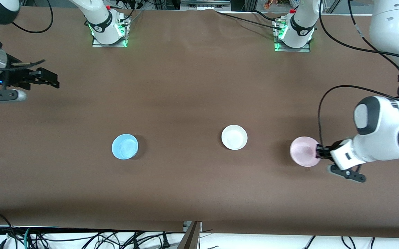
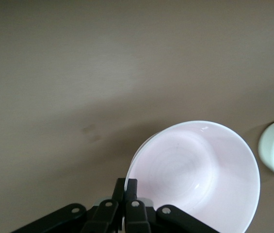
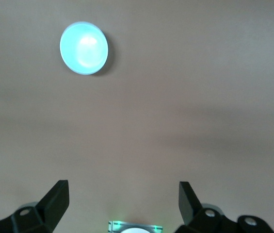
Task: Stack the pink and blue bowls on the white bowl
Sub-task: 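Carry the pink bowl over the white bowl while the right gripper reaches out, then lower the pink bowl into the white bowl while the right gripper grasps the blue bowl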
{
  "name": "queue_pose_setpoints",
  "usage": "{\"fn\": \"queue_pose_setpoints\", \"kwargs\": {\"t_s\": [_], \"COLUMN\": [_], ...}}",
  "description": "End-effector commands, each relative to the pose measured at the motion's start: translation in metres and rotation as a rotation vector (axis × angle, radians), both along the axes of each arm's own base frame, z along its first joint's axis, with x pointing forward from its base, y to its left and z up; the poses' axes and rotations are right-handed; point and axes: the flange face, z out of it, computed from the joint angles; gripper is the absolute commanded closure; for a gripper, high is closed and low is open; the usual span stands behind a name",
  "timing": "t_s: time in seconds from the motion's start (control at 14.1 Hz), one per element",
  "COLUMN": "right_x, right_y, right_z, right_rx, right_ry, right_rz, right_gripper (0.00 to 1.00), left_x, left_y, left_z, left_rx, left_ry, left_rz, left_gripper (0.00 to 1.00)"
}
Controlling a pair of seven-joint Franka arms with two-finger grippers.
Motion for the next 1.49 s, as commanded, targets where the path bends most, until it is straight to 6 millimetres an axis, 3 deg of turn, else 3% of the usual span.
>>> {"fn": "queue_pose_setpoints", "kwargs": {"t_s": [0.0, 0.21, 0.28, 0.5, 0.71, 0.78, 0.92, 1.13, 1.42], "right_x": [-0.023, -0.021, -0.016, 0.008, 0.021, 0.025, 0.037, 0.055, 0.071], "right_y": [-0.002, -0.003, -0.002, 0.009, 0.021, 0.028, 0.045, 0.060, 0.063], "right_z": [-0.051, -0.125, -0.153, -0.236, -0.282, -0.292, -0.303, -0.319, -0.336], "right_rx": [0.021, 0.019, 0.015, -0.001, -0.008, -0.008, -0.003, -0.002, -0.007], "right_ry": [-0.028, -0.097, -0.119, -0.213, -0.262, -0.285, -0.341, -0.392, -0.396], "right_rz": [0.034, 0.042, 0.041, 0.049, 0.057, 0.063, 0.057, 0.037, 0.015], "right_gripper": [0.00, 0.00, 0.00, 0.00, 0.00, 0.00, 0.00, 0.00, 0.01], "left_x": [0.000, -0.014, -0.022, -0.036, -0.044, -0.041, -0.040, -0.063, -0.063], "left_y": [-0.076, -0.184, -0.207, -0.238, -0.238, -0.229, -0.218, -0.225, -0.217], "left_z": [0.006, 0.001, -0.008, -0.021, -0.035, -0.039, -0.048, -0.078, -0.077], "left_rx": [-0.037, -0.012, 0.000, 0.014, 0.035, 0.057, 0.098, 0.118, 0.107], "left_ry": [0.021, 0.054, 0.076, 0.090, 0.117, 0.110, 0.083, 0.129, 0.116], "left_rz": [0.063, 0.218, 0.261, 0.239, 0.215, 0.203, 0.108, 0.073, 0.028], "left_gripper": [1.00, 1.00, 1.00, 1.00, 1.00, 1.00, 1.00, 1.00, 1.00]}}
